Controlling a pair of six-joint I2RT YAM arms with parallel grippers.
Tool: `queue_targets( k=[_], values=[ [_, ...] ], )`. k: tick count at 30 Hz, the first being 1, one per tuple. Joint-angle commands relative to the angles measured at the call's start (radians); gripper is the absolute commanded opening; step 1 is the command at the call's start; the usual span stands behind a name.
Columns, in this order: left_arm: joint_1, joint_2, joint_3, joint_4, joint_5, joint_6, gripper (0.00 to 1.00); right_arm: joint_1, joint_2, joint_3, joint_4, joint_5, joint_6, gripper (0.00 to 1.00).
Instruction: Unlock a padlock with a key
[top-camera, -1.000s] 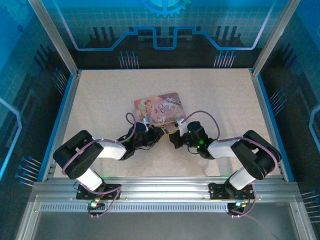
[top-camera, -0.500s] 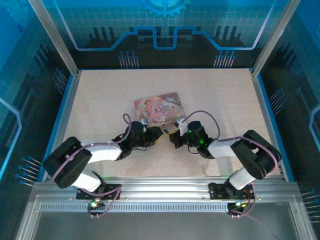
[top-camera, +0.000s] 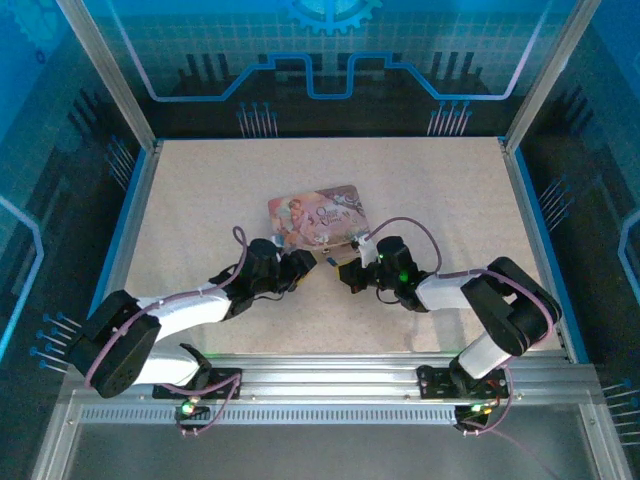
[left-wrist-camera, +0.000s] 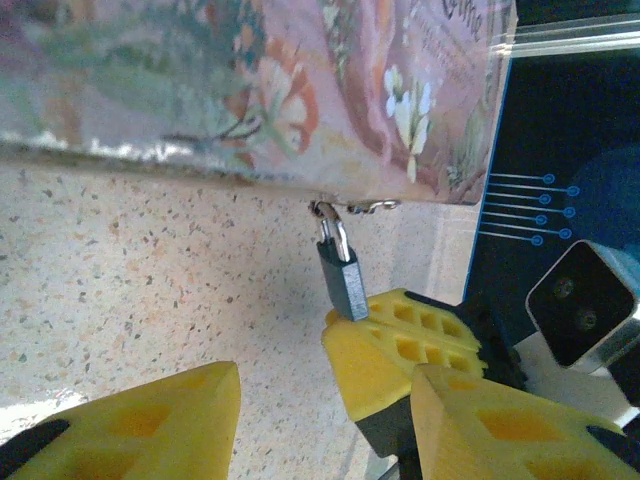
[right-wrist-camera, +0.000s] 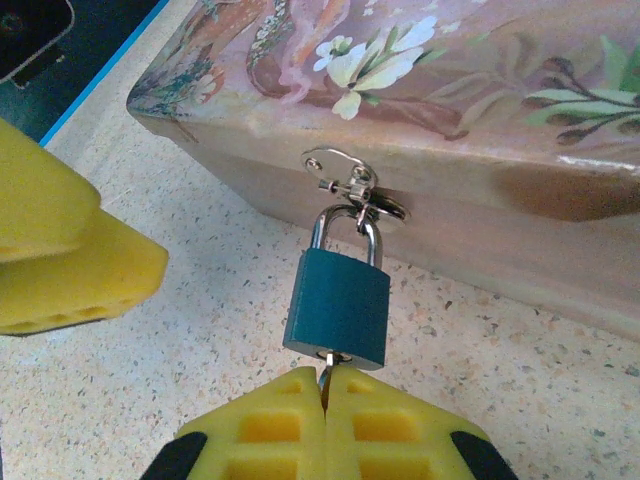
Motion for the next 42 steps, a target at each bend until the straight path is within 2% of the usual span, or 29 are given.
queue_targets(
  k=[1,14,22,33,42],
  values=[
    [-0.031,0.026,0.039,-0.040,-0.010,0.018,0.50,-0.010,0.012,-0.003,-0.031,0.005,0.010,0.01],
    [-0.090,0.081,0.148,-0.155,-0.132,-0.032,0.52,0.011,0.014,0.006,-0.032,0.020,-0.019,0.02],
    [-0.114,0.131,0.227,-0.253,-0.183,-0.082,0.40,0.022,0.016,0.011,-0.044,0.031,-0.028,0.02],
    [-0.131,0.200,0.291,-0.287,-0.221,-0.112,0.37,0.031,0.017,0.020,-0.056,0.041,-0.040,0.02],
    [-0.134,0.252,0.330,-0.304,-0.244,-0.133,0.30,0.038,0.018,0.030,-0.068,0.044,-0.046,0.02]
  ],
)
